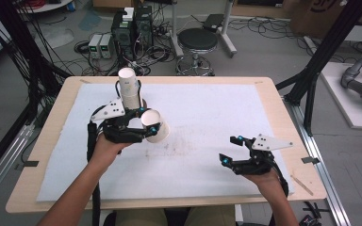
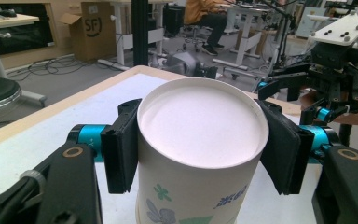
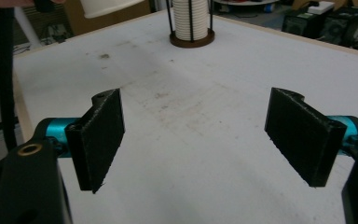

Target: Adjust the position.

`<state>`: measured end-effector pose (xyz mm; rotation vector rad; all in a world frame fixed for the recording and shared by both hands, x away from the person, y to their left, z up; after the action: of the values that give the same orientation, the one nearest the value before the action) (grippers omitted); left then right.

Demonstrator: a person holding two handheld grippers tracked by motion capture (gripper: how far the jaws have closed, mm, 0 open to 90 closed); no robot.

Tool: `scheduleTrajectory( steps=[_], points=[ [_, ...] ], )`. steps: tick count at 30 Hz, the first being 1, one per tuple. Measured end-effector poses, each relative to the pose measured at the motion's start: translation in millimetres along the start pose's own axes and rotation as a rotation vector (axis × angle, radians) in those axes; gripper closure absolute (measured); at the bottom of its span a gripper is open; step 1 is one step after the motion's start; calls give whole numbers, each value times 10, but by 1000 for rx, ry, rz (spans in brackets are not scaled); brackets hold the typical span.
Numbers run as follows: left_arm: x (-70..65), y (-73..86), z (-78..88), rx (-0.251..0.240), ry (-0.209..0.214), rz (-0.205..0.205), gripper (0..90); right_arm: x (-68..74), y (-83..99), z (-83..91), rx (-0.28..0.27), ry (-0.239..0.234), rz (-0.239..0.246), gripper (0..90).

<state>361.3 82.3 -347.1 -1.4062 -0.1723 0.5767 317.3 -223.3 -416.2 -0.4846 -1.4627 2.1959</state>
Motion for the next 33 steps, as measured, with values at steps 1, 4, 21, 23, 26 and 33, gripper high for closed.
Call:
scheduleTrajectory(
  steps=[1, 4, 21, 23, 26, 33],
  points=[
    [-10, 10, -6, 3, 2, 0, 363, 23, -12, -20, 2, -17, 1, 202],
    [-69, 45, -42, 16, 32, -3, 364, 60, -39, -70, 2, -45, 18, 202],
    [-350, 177, -229, 87, 177, -31, 364, 303, -278, -413, 0, -222, 104, 204],
    [-369, 185, -238, 95, 185, -33, 364, 319, -313, -449, 1, -238, 113, 205],
    [-393, 186, -254, 98, 194, -35, 364, 354, -356, -510, 5, -264, 131, 205],
    [-495, 176, -294, 105, 258, -39, 365, 445, -422, -662, 8, -321, 150, 206]
  ],
)
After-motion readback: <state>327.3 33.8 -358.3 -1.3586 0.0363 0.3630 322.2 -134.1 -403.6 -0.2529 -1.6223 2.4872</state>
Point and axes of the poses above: each handheld gripper's, and its own axes: z roughly backward along the jaws, y roughly out of its underside, x roughly to its left, the point moved 7 cm from there along -z, roughly forward along the jaws, and after that the axes turned 8 degrees about z, right-handed, at the moved point
